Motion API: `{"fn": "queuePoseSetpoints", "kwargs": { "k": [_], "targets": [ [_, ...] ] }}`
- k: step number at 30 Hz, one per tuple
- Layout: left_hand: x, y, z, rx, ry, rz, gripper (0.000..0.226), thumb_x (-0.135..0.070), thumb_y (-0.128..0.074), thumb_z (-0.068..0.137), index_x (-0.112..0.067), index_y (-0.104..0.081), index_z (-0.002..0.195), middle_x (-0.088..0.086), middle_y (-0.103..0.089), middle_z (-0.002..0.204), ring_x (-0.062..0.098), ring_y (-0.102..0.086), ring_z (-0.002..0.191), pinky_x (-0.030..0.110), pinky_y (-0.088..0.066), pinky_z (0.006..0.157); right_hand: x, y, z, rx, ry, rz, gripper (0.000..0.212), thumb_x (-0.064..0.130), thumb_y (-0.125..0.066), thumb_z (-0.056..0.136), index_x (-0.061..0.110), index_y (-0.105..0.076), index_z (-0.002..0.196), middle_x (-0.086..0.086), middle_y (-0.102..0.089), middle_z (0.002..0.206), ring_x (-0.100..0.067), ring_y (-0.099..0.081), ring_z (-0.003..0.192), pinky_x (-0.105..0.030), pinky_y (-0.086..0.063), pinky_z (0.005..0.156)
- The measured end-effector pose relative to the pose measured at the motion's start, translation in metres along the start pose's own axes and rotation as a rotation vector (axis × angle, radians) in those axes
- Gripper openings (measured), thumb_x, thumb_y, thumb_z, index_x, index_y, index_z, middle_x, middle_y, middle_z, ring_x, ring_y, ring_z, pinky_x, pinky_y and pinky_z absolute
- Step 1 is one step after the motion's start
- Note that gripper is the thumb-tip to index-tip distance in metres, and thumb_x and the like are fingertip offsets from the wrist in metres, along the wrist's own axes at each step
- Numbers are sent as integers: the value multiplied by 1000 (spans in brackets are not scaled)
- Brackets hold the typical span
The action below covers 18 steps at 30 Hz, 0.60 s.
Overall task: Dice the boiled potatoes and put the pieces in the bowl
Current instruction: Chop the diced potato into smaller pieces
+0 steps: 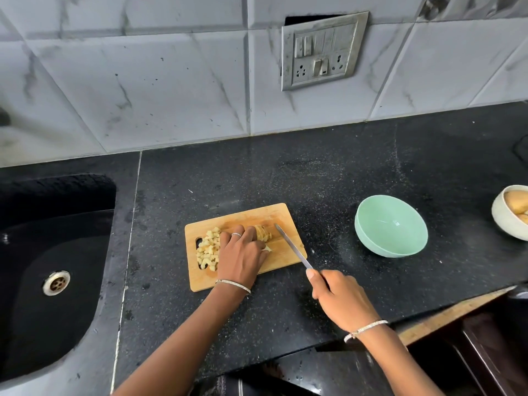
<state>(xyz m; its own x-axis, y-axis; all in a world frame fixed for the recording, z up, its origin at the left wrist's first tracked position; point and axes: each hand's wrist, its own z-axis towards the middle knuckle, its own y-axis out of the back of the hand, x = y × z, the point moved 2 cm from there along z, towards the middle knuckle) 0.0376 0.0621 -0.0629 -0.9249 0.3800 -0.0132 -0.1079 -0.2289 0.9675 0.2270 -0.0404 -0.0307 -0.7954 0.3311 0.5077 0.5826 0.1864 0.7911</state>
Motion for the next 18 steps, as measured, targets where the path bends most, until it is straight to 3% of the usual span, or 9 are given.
{"fn": "queuePoseSetpoints", "kwargs": {
  "k": [4,9,14,18],
  "targets": [
    [-2,-1,-4,-110,-72,52,28,-32,-64,86,-19,-66,62,0,-53,79,24,-45,81,40,-29,69,11,-10,4,-38,27,63,52,59,-30,99,21,-60,79,3,-64,74,-25,-61,79,-41,-50,78],
    [4,-5,-3,-153,-13,10,24,-33,-60,88,-17,-64,70,2,-53,85,23,-47,81,39,-35,70,21,-17,7,-48,41,131,48,53,-34,101,20,-63,81,14,-56,62,-21,-62,78,-35,-44,72],
    [5,-10,-1,-118,16,-25,29,-37,-46,88,-20,-65,74,0,-53,88,22,-46,83,38,-37,71,18,-32,20,-34,51,105,53,62,-31,97,22,-61,81,2,-67,79,-27,-63,82,-40,-48,75],
    [8,-11,-1,-116,63,-123,19,-34,-51,85,-21,-63,80,-2,-52,90,20,-45,83,36,-37,71,17,-34,27,-42,59,121,52,63,-32,96,23,-61,83,1,-68,80,-28,-63,81,-41,-49,75]
  ]
}}
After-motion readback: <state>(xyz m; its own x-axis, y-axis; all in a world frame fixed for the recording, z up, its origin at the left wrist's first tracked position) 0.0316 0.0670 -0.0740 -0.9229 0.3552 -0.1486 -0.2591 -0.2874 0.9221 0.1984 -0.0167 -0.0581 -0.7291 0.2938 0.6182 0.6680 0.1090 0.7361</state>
